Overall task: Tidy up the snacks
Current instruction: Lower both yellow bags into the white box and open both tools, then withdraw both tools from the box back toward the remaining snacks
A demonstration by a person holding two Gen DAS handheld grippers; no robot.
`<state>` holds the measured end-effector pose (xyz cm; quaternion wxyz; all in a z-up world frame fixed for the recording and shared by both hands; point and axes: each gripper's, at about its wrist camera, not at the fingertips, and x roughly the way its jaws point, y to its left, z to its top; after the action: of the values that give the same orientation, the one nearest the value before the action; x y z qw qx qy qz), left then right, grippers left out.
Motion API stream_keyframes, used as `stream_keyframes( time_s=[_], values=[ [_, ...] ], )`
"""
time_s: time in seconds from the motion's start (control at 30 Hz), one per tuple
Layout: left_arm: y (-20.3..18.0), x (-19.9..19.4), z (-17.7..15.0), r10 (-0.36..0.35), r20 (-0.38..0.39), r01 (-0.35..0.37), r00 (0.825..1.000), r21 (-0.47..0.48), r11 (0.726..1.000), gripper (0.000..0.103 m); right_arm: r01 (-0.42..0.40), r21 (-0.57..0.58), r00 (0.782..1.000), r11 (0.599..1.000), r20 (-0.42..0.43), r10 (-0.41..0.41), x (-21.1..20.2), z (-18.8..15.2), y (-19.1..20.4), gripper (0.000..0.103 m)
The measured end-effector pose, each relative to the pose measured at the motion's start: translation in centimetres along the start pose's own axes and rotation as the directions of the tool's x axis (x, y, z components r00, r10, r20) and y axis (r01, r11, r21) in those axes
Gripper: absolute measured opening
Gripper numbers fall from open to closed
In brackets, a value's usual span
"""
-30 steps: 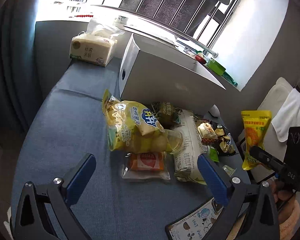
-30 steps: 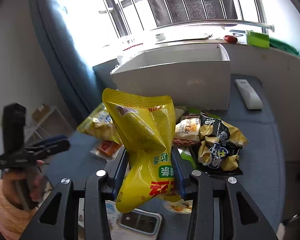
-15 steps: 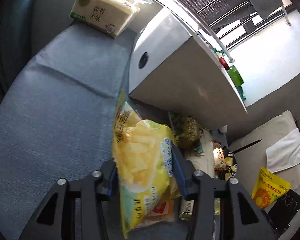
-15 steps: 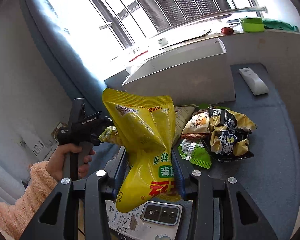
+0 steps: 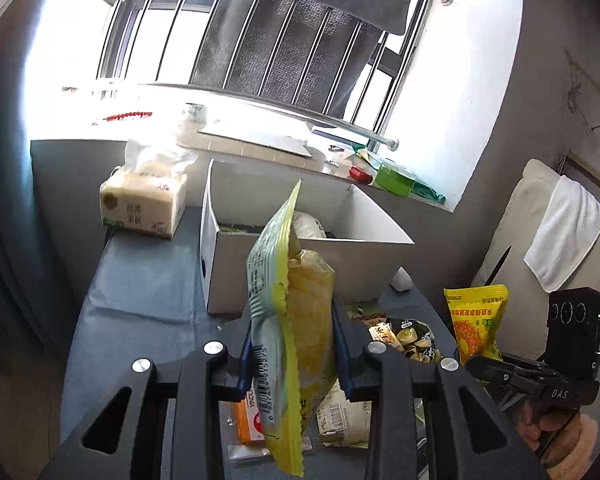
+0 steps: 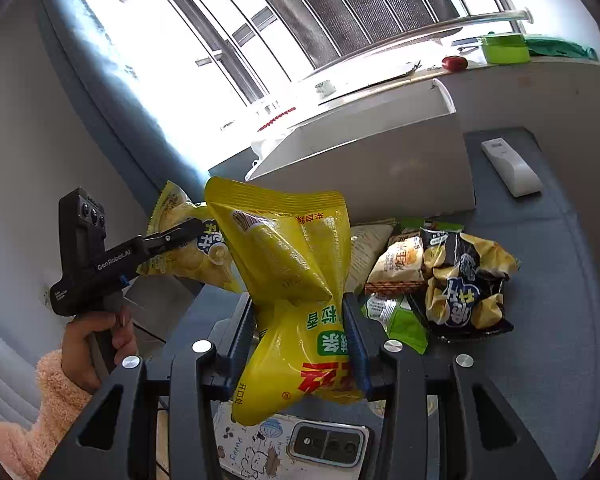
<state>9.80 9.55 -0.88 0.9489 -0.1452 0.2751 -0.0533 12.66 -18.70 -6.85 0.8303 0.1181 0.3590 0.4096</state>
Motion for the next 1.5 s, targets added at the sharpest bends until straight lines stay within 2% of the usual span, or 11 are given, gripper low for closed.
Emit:
stream_keyframes(
  time_s=[0.17,0.33,0.57,0.77,0.83,0.87,0.9,0.93,1.13,1.33,1.5],
  values=[
    [-1.2,0.5,3.8,-0.003,0.048,0.0,0.999,0.047,0.999,0.035,0.035,-0.011,0.998,0.999,0.053,-0.034,0.0,4.1,0.3,0.046],
    [-1.8,3.3,7.8,-0.012,0.045,0.009,0.999,0.065,0.998,0.035,-0.035,0.128,0.995,0.991,0.094,0.023,0.8,9.2,-1.6,0.046],
    [-2.2,8.7,13.2,0.063,0.046,-0.069,0.997,0.147,0.987,0.036,0.068,0.179,0.993,0.982,0.088,-0.084,5.4,16.4,-4.1,0.046],
    [-0.6,13.5,14.4,0.133,-0.002,-0.131,0.991,0.131,0.983,0.039,0.223,0.175,0.972,0.959,0.036,-0.233,9.3,20.3,-7.0,0.049],
    [0.0,14.4,14.2,0.148,-0.034,-0.143,0.988,0.118,0.983,0.067,0.246,0.183,0.968,0.952,0.01,-0.252,10.3,21.0,-7.7,0.059],
    [0.2,14.7,14.1,0.153,-0.054,-0.146,0.987,0.112,0.983,0.101,0.239,0.192,0.97,0.952,0.002,-0.244,10.7,21.2,-8.0,0.065],
    [0.1,14.6,13.9,0.158,-0.048,-0.152,0.986,0.118,0.981,0.103,0.232,0.209,0.971,0.95,0.005,-0.239,10.9,21.4,-8.3,0.089],
    [-0.1,14.4,13.7,0.165,-0.042,-0.158,0.985,0.129,0.979,0.103,0.224,0.229,0.972,0.947,0.023,-0.236,10.8,21.4,-8.5,0.103],
    [-1.6,11.6,12.7,0.192,-0.01,-0.188,0.981,0.172,0.967,0.103,0.229,0.24,0.967,0.943,0.051,-0.248,10.1,20.7,-7.8,0.103],
    [-2.7,6.2,11.3,0.147,0.041,-0.152,0.988,0.164,0.975,0.103,0.206,0.182,0.969,0.962,0.101,-0.226,6.9,19.4,-4.6,0.103],
    [-4.6,0.4,8.2,0.097,0.085,-0.112,0.992,0.2,0.973,0.103,0.173,0.094,0.972,0.98,0.142,-0.185,2.9,16.4,-0.6,0.103]
  ],
)
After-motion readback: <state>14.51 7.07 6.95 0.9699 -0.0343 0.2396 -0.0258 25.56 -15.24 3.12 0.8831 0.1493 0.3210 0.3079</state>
